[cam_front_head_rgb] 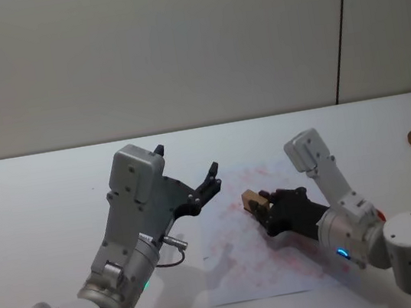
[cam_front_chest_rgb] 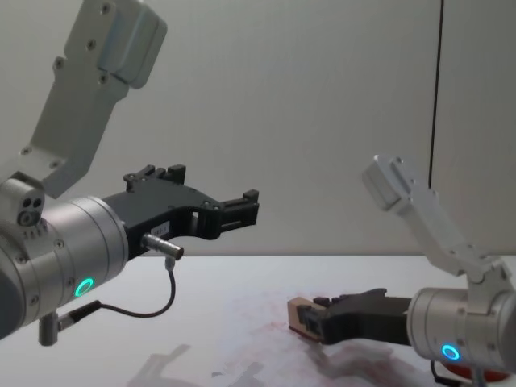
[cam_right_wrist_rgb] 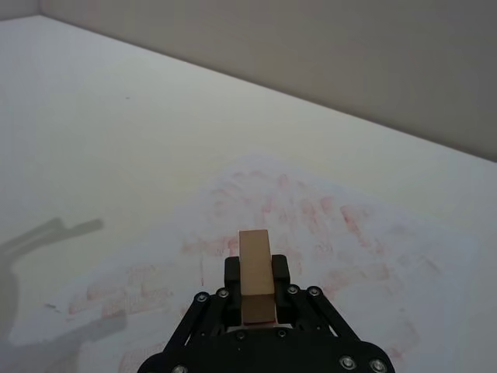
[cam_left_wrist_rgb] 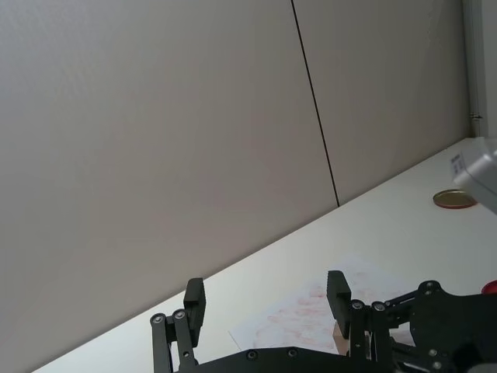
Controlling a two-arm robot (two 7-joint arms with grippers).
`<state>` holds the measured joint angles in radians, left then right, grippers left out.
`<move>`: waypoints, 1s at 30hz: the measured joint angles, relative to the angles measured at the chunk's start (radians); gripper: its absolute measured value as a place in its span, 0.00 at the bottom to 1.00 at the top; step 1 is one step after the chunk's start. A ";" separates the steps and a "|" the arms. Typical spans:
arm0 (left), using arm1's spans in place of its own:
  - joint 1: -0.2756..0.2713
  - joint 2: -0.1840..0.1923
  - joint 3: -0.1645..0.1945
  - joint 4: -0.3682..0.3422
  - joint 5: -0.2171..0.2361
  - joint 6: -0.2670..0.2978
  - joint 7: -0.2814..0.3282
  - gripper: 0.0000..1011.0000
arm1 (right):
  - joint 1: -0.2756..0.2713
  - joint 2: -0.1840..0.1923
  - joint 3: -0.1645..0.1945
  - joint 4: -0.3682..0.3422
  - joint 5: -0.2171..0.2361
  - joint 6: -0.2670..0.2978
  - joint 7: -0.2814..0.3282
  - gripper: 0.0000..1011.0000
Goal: Use the one hand to pick up the stamp and affix it onto the A4 paper.
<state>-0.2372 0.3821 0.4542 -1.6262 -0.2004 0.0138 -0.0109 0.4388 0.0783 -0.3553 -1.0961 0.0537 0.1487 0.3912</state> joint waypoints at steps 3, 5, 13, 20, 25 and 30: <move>0.000 0.000 0.000 0.000 0.000 0.000 0.000 0.98 | -0.003 0.003 0.003 -0.014 0.008 -0.012 -0.004 0.21; 0.000 0.000 0.000 0.000 0.000 0.000 0.000 0.98 | -0.004 0.004 0.005 -0.022 0.014 -0.021 -0.008 0.21; 0.000 0.000 0.000 0.000 0.000 0.000 0.000 0.98 | -0.014 0.017 0.022 -0.079 0.038 -0.072 -0.030 0.21; 0.000 0.000 0.000 0.000 0.000 0.000 0.000 0.98 | -0.027 0.039 0.041 -0.125 0.045 -0.091 -0.042 0.21; 0.000 0.000 0.000 0.000 0.000 0.000 0.000 0.98 | -0.043 0.057 0.055 -0.155 0.046 -0.092 -0.046 0.21; 0.000 0.000 0.000 0.000 0.000 0.000 0.000 0.98 | -0.072 0.083 0.069 -0.191 0.051 -0.087 -0.048 0.21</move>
<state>-0.2372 0.3821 0.4542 -1.6262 -0.2004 0.0139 -0.0109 0.3672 0.1610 -0.2859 -1.2873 0.1048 0.0612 0.3437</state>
